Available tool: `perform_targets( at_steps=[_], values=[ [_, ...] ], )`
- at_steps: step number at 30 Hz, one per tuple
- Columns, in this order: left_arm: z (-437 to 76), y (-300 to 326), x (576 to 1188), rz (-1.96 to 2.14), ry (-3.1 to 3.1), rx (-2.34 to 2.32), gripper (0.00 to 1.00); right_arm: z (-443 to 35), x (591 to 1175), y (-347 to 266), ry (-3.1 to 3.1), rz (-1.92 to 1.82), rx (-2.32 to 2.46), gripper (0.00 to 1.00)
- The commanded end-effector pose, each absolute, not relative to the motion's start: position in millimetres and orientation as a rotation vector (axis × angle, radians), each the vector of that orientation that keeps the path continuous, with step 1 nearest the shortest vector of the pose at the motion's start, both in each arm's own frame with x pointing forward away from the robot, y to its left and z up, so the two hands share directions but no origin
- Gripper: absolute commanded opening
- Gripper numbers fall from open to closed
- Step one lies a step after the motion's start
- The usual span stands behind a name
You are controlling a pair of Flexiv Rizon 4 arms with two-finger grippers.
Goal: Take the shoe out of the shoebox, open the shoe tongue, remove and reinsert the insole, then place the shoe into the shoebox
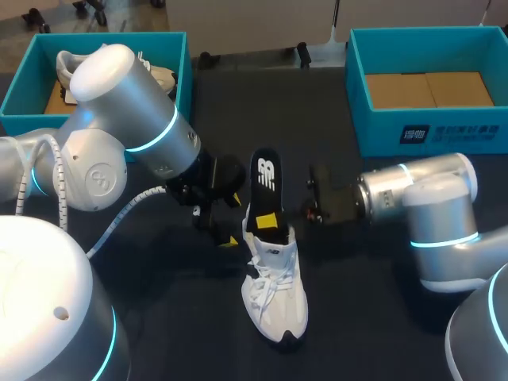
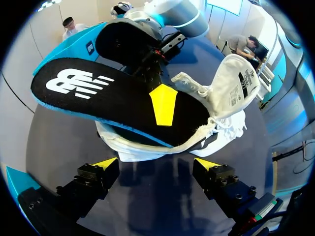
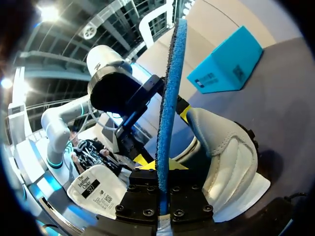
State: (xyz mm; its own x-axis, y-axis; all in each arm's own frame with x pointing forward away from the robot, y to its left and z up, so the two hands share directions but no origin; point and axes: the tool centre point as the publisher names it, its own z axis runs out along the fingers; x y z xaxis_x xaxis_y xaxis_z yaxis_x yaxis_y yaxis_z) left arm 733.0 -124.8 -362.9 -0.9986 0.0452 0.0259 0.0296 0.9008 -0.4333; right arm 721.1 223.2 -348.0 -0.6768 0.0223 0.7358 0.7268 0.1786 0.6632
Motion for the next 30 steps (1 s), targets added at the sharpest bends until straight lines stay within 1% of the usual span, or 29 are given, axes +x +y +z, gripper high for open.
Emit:
perform_targets(
  at_steps=[1,2,3,5,6,12,16,19,21,25,28,30],
  values=[
    [-363,-124,733,0.691,-3.027,-0.061,1.00,-349,718,227,-1.883,-1.561,-0.704,0.00],
    [-363,-124,733,0.691,-3.027,-0.061,1.00,-347,718,227,-1.887,-1.566,-0.698,0.07],
    [-363,-124,733,0.691,-3.027,-0.061,1.00,-344,719,228,-1.902,-1.569,-0.686,0.22],
    [-363,-124,733,0.691,-3.027,-0.061,1.00,-339,721,229,-1.925,-1.575,-0.674,0.36],
    [-363,-124,733,0.691,-3.027,-0.061,1.00,-336,721,230,-1.936,-1.576,-0.667,0.38],
    [-363,-124,733,0.691,-3.027,-0.061,1.00,-327,726,231,-1.968,-1.587,-0.648,0.39],
    [-363,-124,733,0.691,-3.027,-0.061,1.00,-322,730,232,-1.983,-1.604,-0.637,0.37],
    [-363,-124,733,0.691,-3.027,-0.061,1.00,-320,734,230,-1.981,-1.624,-0.651,0.37],
    [-363,-124,733,0.691,-3.027,-0.061,1.00,-319,737,229,-1.971,-1.640,-0.670,0.39],
    [-363,-124,733,0.691,-3.027,-0.061,1.00,-318,743,226,-1.960,-1.667,-0.679,0.38],
    [-363,-124,733,0.691,-3.027,-0.061,1.00,-316,745,225,-1.950,-1.698,-0.689,0.35],
    [-363,-124,733,0.691,-3.027,-0.061,1.00,-315,746,224,-1.943,-1.716,-0.700,0.29]
  ],
)
